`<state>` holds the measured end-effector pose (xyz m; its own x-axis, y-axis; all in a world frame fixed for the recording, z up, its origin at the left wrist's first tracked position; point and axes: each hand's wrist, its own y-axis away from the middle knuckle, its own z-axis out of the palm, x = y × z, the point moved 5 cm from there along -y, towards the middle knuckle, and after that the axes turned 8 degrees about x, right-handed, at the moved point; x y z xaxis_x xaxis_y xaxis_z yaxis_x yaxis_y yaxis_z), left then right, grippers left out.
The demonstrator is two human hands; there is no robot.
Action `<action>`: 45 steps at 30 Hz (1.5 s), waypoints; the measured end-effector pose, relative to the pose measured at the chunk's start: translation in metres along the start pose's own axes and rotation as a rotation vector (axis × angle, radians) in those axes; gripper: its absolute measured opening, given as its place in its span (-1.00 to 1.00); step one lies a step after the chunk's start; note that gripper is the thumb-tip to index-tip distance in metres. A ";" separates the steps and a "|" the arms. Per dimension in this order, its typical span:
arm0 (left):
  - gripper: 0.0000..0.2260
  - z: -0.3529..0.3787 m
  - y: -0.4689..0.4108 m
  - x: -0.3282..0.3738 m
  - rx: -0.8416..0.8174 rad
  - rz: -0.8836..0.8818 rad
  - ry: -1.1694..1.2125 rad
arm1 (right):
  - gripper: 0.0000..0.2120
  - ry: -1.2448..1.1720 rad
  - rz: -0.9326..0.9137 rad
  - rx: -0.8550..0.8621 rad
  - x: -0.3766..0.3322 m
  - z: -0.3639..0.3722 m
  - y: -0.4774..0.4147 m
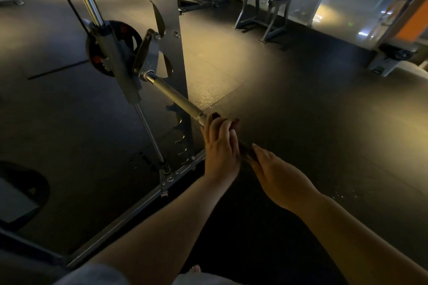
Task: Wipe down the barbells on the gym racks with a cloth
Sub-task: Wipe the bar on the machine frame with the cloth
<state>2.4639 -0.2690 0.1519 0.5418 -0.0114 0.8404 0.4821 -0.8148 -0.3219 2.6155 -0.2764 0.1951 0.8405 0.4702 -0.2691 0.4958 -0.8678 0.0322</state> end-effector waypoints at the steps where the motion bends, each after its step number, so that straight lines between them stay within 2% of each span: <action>1: -0.64 0.005 0.014 0.005 -0.026 0.017 0.017 | -0.47 -0.008 -0.006 -0.004 0.003 0.000 0.004; 4: -0.60 0.008 0.040 0.010 -0.099 0.118 0.003 | -0.47 -0.027 -0.030 -0.014 0.009 -0.003 0.016; 7: -0.60 0.002 0.025 0.002 -0.042 0.153 -0.009 | -0.48 -0.031 -0.012 0.005 0.013 -0.007 0.026; 12: -0.64 0.012 0.021 0.014 0.124 -0.101 0.160 | -0.50 -0.033 -0.002 0.029 0.017 -0.009 0.035; 15: -0.61 0.025 0.050 0.026 0.106 -0.187 0.270 | -0.49 -0.057 0.002 -0.003 0.023 -0.006 0.038; 19: -0.47 0.037 0.090 0.030 -0.006 -0.078 0.222 | -0.48 -0.109 0.009 -0.049 0.035 -0.011 0.050; 22: -0.55 0.033 0.077 0.021 0.041 -0.011 0.172 | -0.50 -0.131 0.010 -0.054 0.040 -0.013 0.056; 24: -0.56 0.032 0.070 0.020 0.079 -0.081 0.224 | -0.51 -0.122 0.006 -0.035 0.042 -0.012 0.058; 26: -0.53 0.035 0.074 0.030 0.084 -0.233 0.376 | -0.51 -0.114 0.000 -0.016 0.042 -0.011 0.058; 28: -0.50 0.039 0.085 0.045 0.093 -0.310 0.495 | -0.51 -0.123 -0.008 -0.012 0.042 -0.010 0.059; 34: -0.49 0.049 0.126 0.068 0.103 -0.212 0.557 | -0.56 -0.217 -0.020 -0.031 0.043 -0.013 0.063; 40: -0.52 0.037 0.085 0.054 0.213 -0.392 0.663 | -0.58 -0.274 0.027 0.021 0.047 -0.011 0.062; 45: -0.51 0.049 0.102 0.059 0.234 -0.504 0.758 | -0.56 -0.266 -0.013 0.034 0.045 -0.014 0.064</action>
<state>2.5783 -0.3244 0.1477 -0.3216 -0.1298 0.9379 0.7084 -0.6903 0.1474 2.6880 -0.3090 0.1984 0.7450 0.4266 -0.5128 0.4947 -0.8690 -0.0043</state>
